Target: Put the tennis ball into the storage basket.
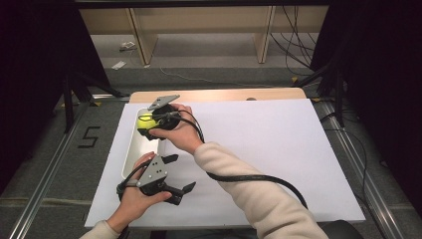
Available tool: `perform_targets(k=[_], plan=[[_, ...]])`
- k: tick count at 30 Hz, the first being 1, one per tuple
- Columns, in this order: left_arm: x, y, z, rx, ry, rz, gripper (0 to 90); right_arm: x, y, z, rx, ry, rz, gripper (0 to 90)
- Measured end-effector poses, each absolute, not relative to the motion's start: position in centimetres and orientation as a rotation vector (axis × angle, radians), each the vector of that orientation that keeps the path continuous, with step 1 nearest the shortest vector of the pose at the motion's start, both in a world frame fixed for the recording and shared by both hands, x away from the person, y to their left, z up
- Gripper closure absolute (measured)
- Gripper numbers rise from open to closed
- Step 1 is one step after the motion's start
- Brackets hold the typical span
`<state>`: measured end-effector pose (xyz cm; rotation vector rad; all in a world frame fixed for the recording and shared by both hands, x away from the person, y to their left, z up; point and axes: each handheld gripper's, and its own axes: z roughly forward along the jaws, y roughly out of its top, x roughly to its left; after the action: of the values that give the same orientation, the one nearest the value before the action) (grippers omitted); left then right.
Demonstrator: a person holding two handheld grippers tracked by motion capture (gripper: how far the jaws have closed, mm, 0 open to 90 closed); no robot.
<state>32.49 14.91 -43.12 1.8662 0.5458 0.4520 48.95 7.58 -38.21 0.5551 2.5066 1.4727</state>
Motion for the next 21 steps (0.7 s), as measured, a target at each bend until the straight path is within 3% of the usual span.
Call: perform_targets(k=[21], plan=[[32.49,14.91,-43.11,1.867,0.545,0.452,1.0,49.08,8.29,-38.63,0.552,2.530,1.462,26.2]])
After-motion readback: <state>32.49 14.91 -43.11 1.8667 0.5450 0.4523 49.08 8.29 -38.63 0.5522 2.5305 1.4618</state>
